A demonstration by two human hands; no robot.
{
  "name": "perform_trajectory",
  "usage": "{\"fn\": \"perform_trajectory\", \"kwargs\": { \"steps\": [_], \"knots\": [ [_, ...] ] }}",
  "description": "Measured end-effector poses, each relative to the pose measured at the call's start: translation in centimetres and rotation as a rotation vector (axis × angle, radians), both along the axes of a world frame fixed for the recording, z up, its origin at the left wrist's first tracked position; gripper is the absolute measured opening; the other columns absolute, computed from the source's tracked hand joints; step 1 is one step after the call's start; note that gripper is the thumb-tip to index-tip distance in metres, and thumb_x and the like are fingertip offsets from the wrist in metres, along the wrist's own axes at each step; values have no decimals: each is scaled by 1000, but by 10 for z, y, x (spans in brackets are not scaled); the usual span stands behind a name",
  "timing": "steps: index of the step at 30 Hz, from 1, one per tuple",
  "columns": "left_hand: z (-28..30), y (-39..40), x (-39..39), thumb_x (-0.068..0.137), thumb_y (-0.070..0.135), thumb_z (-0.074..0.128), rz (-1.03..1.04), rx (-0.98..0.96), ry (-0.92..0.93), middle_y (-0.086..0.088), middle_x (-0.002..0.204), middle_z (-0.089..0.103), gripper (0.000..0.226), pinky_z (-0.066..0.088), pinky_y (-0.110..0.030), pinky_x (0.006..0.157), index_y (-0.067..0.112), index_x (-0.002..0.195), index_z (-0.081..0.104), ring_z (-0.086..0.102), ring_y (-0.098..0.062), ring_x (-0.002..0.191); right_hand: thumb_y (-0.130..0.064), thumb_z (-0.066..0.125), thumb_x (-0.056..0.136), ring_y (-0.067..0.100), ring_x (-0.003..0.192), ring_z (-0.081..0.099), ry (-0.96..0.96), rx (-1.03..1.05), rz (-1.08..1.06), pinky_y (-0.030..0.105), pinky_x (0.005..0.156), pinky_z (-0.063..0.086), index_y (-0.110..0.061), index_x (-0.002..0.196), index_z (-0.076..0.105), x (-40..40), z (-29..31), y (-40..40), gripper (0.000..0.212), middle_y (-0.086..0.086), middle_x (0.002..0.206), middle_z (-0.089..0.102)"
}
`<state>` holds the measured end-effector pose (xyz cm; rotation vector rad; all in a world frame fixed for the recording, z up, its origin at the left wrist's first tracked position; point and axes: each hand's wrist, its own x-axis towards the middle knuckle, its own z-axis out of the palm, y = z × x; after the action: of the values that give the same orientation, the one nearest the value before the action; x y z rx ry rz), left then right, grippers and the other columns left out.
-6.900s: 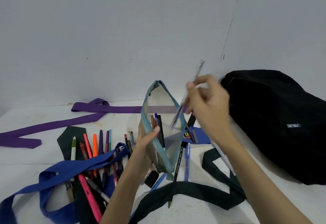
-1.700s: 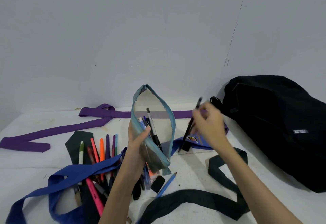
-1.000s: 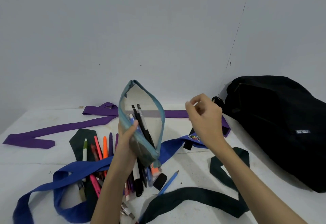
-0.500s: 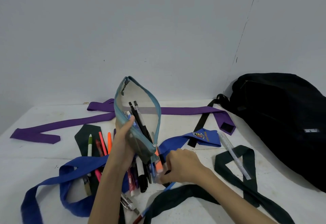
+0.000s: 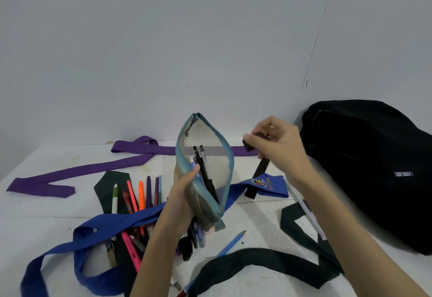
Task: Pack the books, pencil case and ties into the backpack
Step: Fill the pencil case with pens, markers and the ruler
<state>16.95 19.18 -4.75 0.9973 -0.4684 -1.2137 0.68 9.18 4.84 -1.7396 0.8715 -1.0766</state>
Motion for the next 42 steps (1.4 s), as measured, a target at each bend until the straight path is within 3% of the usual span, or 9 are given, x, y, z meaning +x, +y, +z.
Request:
{"fn": "perform_trajectory", "kwargs": {
  "steps": [4,8,10,15,19,22,27,34,42],
  "knots": [
    [2,-5,-20,66,30,74,-49,51,-9,-10,116,62,70,50,-39,78,17,129,45,60,-25,104,-3,71,79,16,49,62,158,-50,152,24,49,51,-14,77,61,21,23,4,15,6,78,66],
    [4,-11,-29,55,38,75,-52,165,42,-15,125,50,99,41,-52,99,13,141,33,49,-33,114,-6,62,84,21,88,66,407,-111,150,17,60,49,-18,108,64,44,17,-2,26,7,108,64],
    [5,-9,-28,54,42,74,-53,169,58,-16,126,51,98,40,-54,100,14,140,34,49,-35,116,-7,55,89,15,94,62,382,-108,154,16,66,49,-21,114,62,45,13,-2,29,3,114,61],
    [5,-3,-14,70,30,70,-34,107,97,-17,110,64,59,52,-40,76,13,124,52,61,-33,102,-2,54,89,10,92,66,124,-130,135,24,82,53,-23,86,67,32,9,-2,25,-5,96,69],
    [4,4,1,81,31,61,0,36,77,-13,106,69,43,51,-43,84,16,122,57,63,-31,102,0,57,84,15,79,64,61,-138,0,27,77,52,-24,73,64,18,-12,-7,27,-5,77,68],
    [4,7,10,76,34,65,28,15,67,-15,122,63,56,49,-47,90,17,129,54,59,-33,112,1,58,83,13,72,59,355,-50,125,35,75,53,-21,75,63,8,-45,-4,24,0,76,65],
    [3,7,18,75,35,63,69,-1,59,-19,128,58,60,47,-50,96,14,131,53,54,-39,119,-13,71,80,8,80,52,991,-116,672,16,65,41,-15,98,69,2,-97,18,18,-7,92,58],
    [-1,6,19,75,35,64,39,13,51,-21,131,54,60,41,-56,100,14,131,53,51,-42,121,-7,69,81,12,85,48,1042,-221,719,28,75,45,-8,92,68,1,-106,29,11,-2,90,57],
    [-9,1,18,69,36,70,54,25,22,-15,131,56,71,45,-55,97,20,134,47,54,-35,119,-7,58,86,11,75,52,1187,-252,390,18,65,41,-17,82,56,-35,-38,-6,11,-7,80,58]
  ]
}}
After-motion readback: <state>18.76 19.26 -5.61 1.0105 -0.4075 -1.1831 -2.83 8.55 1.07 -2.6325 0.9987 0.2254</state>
